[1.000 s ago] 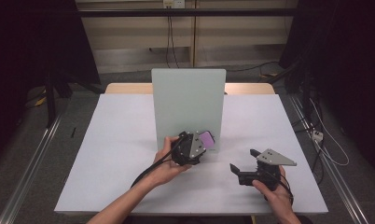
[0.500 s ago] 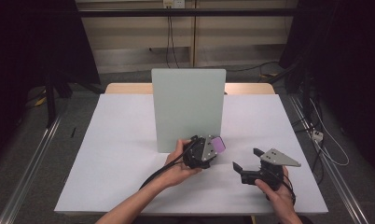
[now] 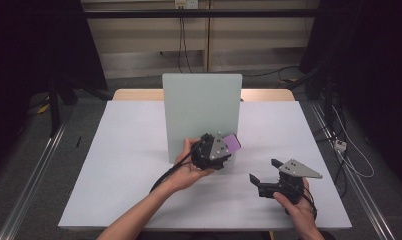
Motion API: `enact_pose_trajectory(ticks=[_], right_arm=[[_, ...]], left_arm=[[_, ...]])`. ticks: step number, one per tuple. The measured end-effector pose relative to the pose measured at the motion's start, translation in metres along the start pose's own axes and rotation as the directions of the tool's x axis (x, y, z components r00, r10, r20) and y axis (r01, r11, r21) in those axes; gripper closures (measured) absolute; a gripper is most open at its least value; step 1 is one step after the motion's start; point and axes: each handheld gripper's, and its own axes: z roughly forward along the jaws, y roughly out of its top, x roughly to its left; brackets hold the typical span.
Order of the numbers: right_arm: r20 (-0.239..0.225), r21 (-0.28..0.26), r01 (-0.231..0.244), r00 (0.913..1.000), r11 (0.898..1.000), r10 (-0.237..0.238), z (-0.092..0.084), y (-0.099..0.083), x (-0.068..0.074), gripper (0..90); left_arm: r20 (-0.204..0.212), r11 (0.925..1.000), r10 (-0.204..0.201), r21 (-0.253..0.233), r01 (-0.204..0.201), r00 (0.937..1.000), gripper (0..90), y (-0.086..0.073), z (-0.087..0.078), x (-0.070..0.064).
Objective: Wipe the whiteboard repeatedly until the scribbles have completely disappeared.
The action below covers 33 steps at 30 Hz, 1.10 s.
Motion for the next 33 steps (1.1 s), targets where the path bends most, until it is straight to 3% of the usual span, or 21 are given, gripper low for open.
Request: enact_pose_trajectory(ticks=[2,4,14,21,24,25,28,31,33], right_arm=[[0.000,0.001,0.003,1.0000,1.000,-0.003,0.000,0.000,0.000,5.9],[0.001,0.002,0.000,1.0000,1.000,0.000,0.001,0.000,-0.001,5.8],[0.012,-0.015,-0.004,0.9999,1.000,0.005,-0.004,0.001,-0.002,6.4],[0.024,-0.033,-0.023,0.9994,0.999,0.023,-0.008,0.000,-0.006,6.4],[0.018,-0.030,-0.021,0.9996,0.999,0.021,-0.008,0.000,-0.005,6.4],[0.017,-0.029,-0.020,0.9996,0.999,0.021,-0.008,0.000,-0.005,6.4],[0.017,-0.033,-0.020,0.9996,0.999,0.021,-0.008,0.000,-0.006,6.4],[0.017,-0.032,-0.020,0.9996,0.999,0.021,-0.008,0.000,-0.006,6.4],[0.017,-0.032,-0.022,0.9996,0.999,0.023,-0.007,0.000,-0.006,6.3]], left_arm=[[-0.018,0.9989,-0.034,-0.032,0.034,0.9993,41.1,0.005,-0.005,0.009],[-0.021,0.9993,-0.016,-0.034,0.015,0.9997,41.1,0.006,-0.004,0.008],[0.071,0.9989,0.046,0.008,-0.047,0.9964,41.0,-0.005,0.027,-0.030],[0.125,0.9976,0.062,0.022,-0.065,0.9903,41.1,-0.010,0.043,-0.048],[0.155,0.9961,0.077,0.030,-0.083,0.9849,41.0,-0.014,0.048,-0.053],[0.153,0.9954,0.086,0.031,-0.091,0.9845,41.0,-0.014,0.048,-0.053],[0.141,0.9986,0.049,0.011,-0.051,0.9888,41.1,-0.012,0.040,-0.042],[0.102,0.9997,0.022,-0.012,-0.021,0.9945,41.1,-0.005,0.023,-0.020],[0.075,0.9988,-0.019,-0.044,0.022,0.9970,41.1,0.001,0.011,-0.002]])
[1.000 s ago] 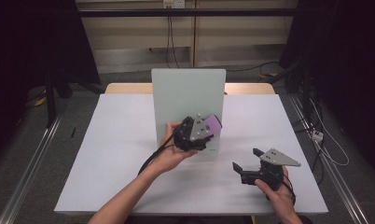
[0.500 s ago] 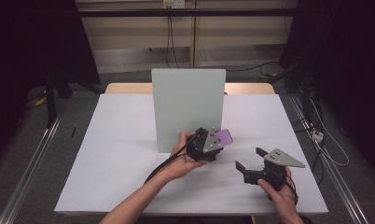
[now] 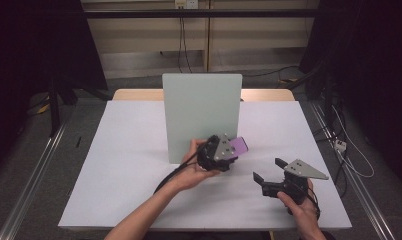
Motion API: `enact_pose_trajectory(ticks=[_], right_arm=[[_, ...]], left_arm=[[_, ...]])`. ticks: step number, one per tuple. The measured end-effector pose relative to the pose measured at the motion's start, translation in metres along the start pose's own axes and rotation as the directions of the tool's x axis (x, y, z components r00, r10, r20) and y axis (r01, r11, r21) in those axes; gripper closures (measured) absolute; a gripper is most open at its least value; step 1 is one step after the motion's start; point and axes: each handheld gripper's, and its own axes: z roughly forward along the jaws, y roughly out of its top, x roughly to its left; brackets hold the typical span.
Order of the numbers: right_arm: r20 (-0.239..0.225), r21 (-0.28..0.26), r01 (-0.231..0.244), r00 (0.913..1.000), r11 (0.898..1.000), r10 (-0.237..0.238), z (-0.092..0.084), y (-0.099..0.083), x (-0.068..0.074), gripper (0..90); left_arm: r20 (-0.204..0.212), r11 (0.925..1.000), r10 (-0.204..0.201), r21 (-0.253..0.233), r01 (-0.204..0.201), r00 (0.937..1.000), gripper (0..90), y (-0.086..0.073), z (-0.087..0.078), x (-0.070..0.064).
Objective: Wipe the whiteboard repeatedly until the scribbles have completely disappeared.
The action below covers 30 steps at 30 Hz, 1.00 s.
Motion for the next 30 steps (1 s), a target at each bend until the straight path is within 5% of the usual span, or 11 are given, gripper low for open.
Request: enact_pose_trajectory(ticks=[5,10,23,30], right_arm=[[0.001,0.005,0.004,1.0000,1.000,-0.004,0.002,0.000,0.000,6.4],[0.004,0.004,-0.002,1.0000,1.000,0.002,0.002,0.000,0.000,6.3],[0.011,-0.032,-0.020,0.9997,0.999,0.021,-0.008,0.001,-0.005,6.0],[0.002,-0.029,-0.017,0.9998,0.999,0.017,-0.007,0.001,-0.004,6.0]], left_arm=[[-0.031,0.9993,-0.014,-0.036,0.013,0.9994,41.1,0.009,-0.013,0.017],[-0.001,0.9991,0.039,-0.019,-0.039,0.9992,41.0,0.000,0.004,-0.003],[0.118,0.9973,0.073,0.003,-0.074,0.9903,41.0,-0.012,0.047,-0.042],[0.047,0.9953,0.096,-0.016,-0.096,0.9943,41.1,-0.005,0.029,-0.027]])
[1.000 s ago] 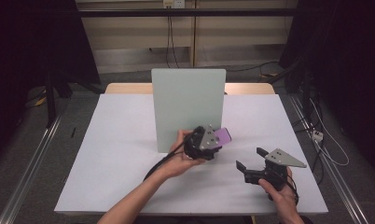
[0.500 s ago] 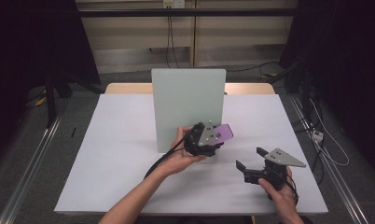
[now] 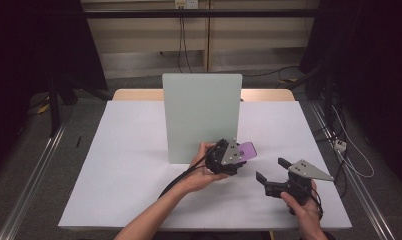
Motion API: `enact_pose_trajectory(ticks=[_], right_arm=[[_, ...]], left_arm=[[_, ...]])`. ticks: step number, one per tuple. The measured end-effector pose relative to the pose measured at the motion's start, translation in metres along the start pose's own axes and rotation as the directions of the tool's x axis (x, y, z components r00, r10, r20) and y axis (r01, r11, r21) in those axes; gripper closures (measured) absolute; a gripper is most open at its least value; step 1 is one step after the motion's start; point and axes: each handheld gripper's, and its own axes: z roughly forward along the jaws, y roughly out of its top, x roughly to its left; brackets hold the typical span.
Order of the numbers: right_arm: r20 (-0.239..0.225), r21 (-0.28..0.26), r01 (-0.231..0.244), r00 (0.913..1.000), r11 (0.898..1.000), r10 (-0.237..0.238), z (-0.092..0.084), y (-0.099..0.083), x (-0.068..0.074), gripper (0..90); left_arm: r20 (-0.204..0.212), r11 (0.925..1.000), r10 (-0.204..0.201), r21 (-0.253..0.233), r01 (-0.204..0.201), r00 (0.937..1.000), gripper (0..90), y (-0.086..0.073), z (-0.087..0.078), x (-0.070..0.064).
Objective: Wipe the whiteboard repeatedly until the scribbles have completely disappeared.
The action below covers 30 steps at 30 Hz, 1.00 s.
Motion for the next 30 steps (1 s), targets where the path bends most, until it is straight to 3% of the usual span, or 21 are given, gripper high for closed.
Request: enact_pose_trajectory(ticks=[4,8,11,14,17,19,22,26,28,30], right_arm=[[0.000,0.003,0.001,1.0000,1.000,-0.001,0.001,0.000,0.000,6.1],[-0.004,0.007,0.002,1.0000,1.000,-0.002,0.001,0.000,0.001,6.1],[-0.005,0.007,0.001,1.0000,1.000,-0.001,0.002,0.000,0.001,6.1],[-0.005,0.010,0.000,1.0000,1.000,0.000,0.002,0.000,0.001,6.1],[-0.006,0.009,0.003,1.0000,1.000,-0.003,0.002,0.000,0.001,6.1],[-0.007,0.009,0.005,1.0000,1.000,-0.004,0.002,0.000,0.002,6.1],[-0.005,0.009,0.003,1.0000,1.000,-0.003,0.002,0.000,0.001,6.1],[-0.007,0.009,0.003,1.0000,1.000,-0.002,0.002,0.000,0.002,6.1],[-0.005,0.010,0.004,1.0000,1.000,-0.004,0.003,0.000,0.002,6.1],[-0.005,0.010,0.004,1.0000,1.000,-0.004,0.003,0.000,0.002,6.1]], left_arm=[[-0.056,0.9994,-0.015,-0.033,0.013,0.9983,41.1,0.005,-0.019,0.018],[-0.123,0.9980,-0.030,-0.059,0.023,0.9919,41.1,0.008,-0.037,0.033],[-0.128,0.9981,-0.035,-0.055,0.028,0.9911,41.1,0.007,-0.045,0.040],[-0.133,0.9998,0.009,-0.016,-0.011,0.9911,41.1,0.005,-0.044,0.037],[-0.071,0.9972,0.052,0.058,-0.048,0.9961,41.0,0.002,-0.036,0.027],[-0.033,0.9890,0.096,0.116,-0.092,0.9948,41.1,-0.003,-0.030,0.017],[0.038,0.9741,0.095,0.202,-0.101,0.9947,41.0,-0.011,-0.024,0.007],[0.098,0.9576,0.072,0.271,-0.097,0.9926,41.1,-0.017,-0.022,0.005],[0.127,0.9516,0.066,0.290,-0.101,0.9896,41.1,-0.018,-0.021,0.006],[0.165,0.9513,0.037,0.296,-0.085,0.9857,41.1,-0.020,-0.017,0.005]])
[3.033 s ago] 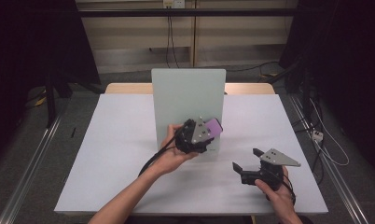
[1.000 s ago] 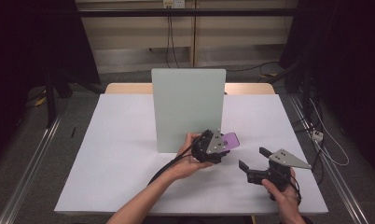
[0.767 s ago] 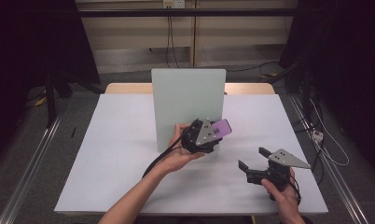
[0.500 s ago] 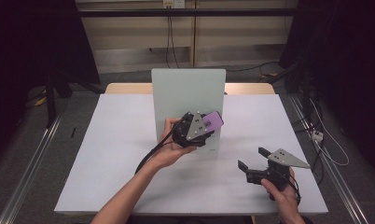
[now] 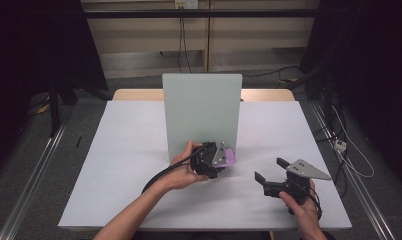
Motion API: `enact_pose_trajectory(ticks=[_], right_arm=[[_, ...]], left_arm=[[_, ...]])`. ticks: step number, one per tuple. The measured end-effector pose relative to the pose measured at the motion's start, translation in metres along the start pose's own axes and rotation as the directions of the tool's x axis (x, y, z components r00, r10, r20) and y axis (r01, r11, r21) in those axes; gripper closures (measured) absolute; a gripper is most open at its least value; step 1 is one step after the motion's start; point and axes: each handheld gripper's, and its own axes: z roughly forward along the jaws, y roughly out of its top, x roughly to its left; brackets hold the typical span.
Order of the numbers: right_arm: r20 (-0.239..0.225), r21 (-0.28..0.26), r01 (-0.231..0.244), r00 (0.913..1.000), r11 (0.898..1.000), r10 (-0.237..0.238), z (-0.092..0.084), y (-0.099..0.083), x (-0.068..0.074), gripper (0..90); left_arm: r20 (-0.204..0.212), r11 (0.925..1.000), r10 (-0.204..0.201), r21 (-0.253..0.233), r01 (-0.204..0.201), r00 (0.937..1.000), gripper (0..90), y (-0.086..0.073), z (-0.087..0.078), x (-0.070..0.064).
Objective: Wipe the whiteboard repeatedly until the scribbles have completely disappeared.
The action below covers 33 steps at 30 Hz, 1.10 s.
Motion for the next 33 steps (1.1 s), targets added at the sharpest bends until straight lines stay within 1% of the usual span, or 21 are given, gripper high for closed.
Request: enact_pose_trajectory(ticks=[1,2,3,4,6,8,10,11,12,14,17,18,19,21,22,23,24,27,29,32,33], right_arm=[[0.000,0.001,0.000,1.0000,1.000,0.000,0.000,0.000,0.000,6.1],[-0.001,0.001,0.000,1.0000,1.000,0.000,0.000,0.000,0.000,6.1],[-0.001,0.001,0.000,1.0000,1.000,0.000,0.000,0.000,0.000,6.1],[-0.001,0.001,0.001,1.0000,1.000,-0.001,0.000,0.000,0.000,6.1],[-0.002,0.001,0.002,1.0000,1.000,-0.002,0.000,0.000,0.000,6.1],[-0.001,0.001,0.000,1.0000,1.000,0.000,0.000,0.000,0.000,6.1],[-0.002,-0.001,0.000,1.0000,1.000,0.000,0.000,0.000,0.000,6.1],[-0.001,-0.001,0.000,1.0000,1.000,0.000,0.000,0.000,0.000,6.1],[-0.002,0.000,0.000,1.0000,1.000,0.000,0.000,0.000,0.000,6.1],[-0.001,0.001,0.000,1.0000,1.000,0.000,0.001,0.000,0.000,6.1],[0.001,0.004,-0.004,1.0000,1.000,0.004,0.002,0.001,0.000,6.1],[0.002,0.004,-0.004,1.0000,1.000,0.004,0.002,0.001,0.000,6.1],[0.001,0.004,-0.007,1.0000,1.000,0.007,0.002,0.001,0.000,6.1],[0.002,0.008,-0.005,1.0000,1.000,0.005,0.003,0.001,0.000,6.1],[0.002,0.008,-0.008,1.0000,1.000,0.007,0.004,0.001,0.000,6.1],[0.002,0.011,-0.004,1.0000,1.000,0.004,0.004,0.001,0.000,6.1],[0.001,0.012,-0.002,1.0000,1.000,0.002,0.005,0.001,0.001,6.2],[-0.006,0.011,0.003,1.0000,1.000,-0.003,0.005,0.001,0.003,6.2],[-0.010,0.013,0.006,0.9999,1.000,-0.006,0.005,0.001,0.003,6.2],[-0.011,0.010,0.008,0.9999,1.000,-0.008,0.004,0.000,0.002,6.2],[-0.012,0.009,0.006,0.9999,1.000,-0.005,0.004,0.000,0.003,6.2]], left_arm=[[0.031,0.9999,-0.002,0.017,0.002,0.9995,41.0,0.000,0.003,0.000],[0.037,0.9997,0.012,0.023,-0.013,0.9992,41.0,0.001,0.005,-0.001],[0.031,0.9995,0.006,0.030,-0.007,0.9995,40.9,0.003,0.005,-0.001],[0.008,0.9999,0.008,0.013,-0.008,0.9999,41.1,0.004,0.005,-0.002],[-0.001,0.9995,-0.030,-0.014,0.030,0.9996,41.1,0.005,0.005,-0.002],[-0.027,0.9980,-0.052,-0.036,0.051,0.9983,41.1,0.006,-0.002,0.002],[-0.063,0.9968,-0.059,-0.057,0.056,0.9962,41.0,0.006,-0.010,0.006],[-0.079,0.9952,-0.076,-0.068,0.071,0.9940,41.1,0.006,-0.013,0.008],[-0.103,0.9938,-0.084,-0.082,0.075,0.9911,41.1,0.007,-0.018,0.010],[-0.134,0.9913,-0.097,-0.102,0.083,0.9863,41.1,0.007,-0.022,0.012],[-0.163,0.9859,-0.125,-0.131,0.104,0.9786,41.1,0.007,-0.030,0.015],[-0.158,0.9816,-0.141,-0.151,0.117,0.9774,41.0,0.006,-0.033,0.017],[-0.140,0.9769,-0.156,-0.168,0.132,0.9777,41.0,0.004,-0.037,0.019],[-0.131,0.9713,-0.168,-0.191,0.142,0.9770,41.1,0.001,-0.045,0.021],[-0.120,0.9643,-0.185,-0.213,0.157,0.9754,41.0,-0.001,-0.049,0.022],[-0.101,0.9597,-0.192,-0.228,0.165,0.9762,41.0,-0.003,-0.053,0.023],[-0.096,0.9557,-0.195,-0.242,0.167,0.9761,41.0,-0.004,-0.057,0.024],[-0.101,0.9485,-0.214,-0.259,0.182,0.9715,41.0,-0.010,-0.070,0.025],[-0.095,0.9408,-0.237,-0.271,0.204,0.9669,41.0,-0.015,-0.078,0.028],[-0.100,0.9262,-0.270,-0.299,0.230,0.9576,41.0,-0.023,-0.091,0.032],[-0.101,0.9218,-0.284,-0.302,0.243,0.9534,41.0,-0.025,-0.095,0.034]])
